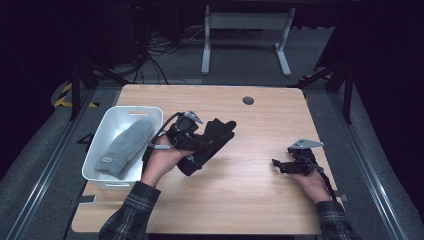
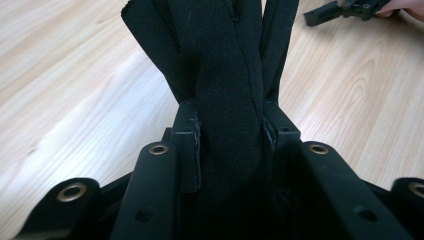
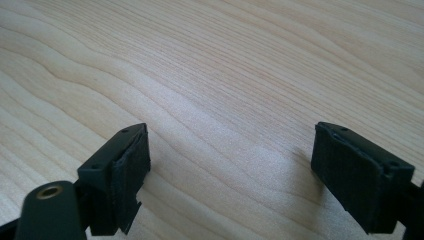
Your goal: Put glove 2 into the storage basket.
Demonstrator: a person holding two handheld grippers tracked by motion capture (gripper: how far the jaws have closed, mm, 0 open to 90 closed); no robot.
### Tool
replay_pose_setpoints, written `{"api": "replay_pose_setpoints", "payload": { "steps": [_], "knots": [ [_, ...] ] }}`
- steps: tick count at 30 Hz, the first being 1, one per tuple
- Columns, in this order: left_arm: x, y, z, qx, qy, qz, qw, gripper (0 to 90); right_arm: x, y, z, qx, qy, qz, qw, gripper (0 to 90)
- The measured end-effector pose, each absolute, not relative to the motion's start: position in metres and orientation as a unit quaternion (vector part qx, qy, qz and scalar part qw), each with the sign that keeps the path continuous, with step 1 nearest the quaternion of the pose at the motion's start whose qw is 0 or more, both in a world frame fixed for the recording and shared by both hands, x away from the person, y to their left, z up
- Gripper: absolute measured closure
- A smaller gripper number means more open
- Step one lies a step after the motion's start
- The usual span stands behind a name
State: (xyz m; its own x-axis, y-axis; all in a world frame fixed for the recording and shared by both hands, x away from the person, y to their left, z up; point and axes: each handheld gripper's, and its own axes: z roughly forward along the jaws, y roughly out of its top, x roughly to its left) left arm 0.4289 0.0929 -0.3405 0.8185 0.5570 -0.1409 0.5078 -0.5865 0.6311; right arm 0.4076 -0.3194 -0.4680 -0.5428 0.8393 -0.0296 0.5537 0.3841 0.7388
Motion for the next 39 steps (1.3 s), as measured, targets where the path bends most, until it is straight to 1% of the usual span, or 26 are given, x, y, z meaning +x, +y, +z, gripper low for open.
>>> {"api": "replay_pose_setpoints", "payload": {
  "steps": [9,21,30,39],
  "knots": [
    [0.430,0.147,-0.324,0.875,0.340,0.063,0.339,67.1,0.408,-0.319,-0.468,0.432,0.806,0.348,0.205,16.4],
    [0.427,0.232,-0.318,0.842,0.418,0.100,0.326,67.1,0.408,-0.319,-0.468,0.434,0.805,0.348,0.206,16.5],
    [0.430,0.282,-0.337,0.819,0.477,0.101,0.302,67.1,0.408,-0.319,-0.468,0.436,0.804,0.348,0.207,16.5],
    [0.441,0.298,-0.362,0.813,0.499,0.082,0.289,66.1,0.408,-0.319,-0.468,0.437,0.803,0.348,0.207,16.5]
  ]
}}
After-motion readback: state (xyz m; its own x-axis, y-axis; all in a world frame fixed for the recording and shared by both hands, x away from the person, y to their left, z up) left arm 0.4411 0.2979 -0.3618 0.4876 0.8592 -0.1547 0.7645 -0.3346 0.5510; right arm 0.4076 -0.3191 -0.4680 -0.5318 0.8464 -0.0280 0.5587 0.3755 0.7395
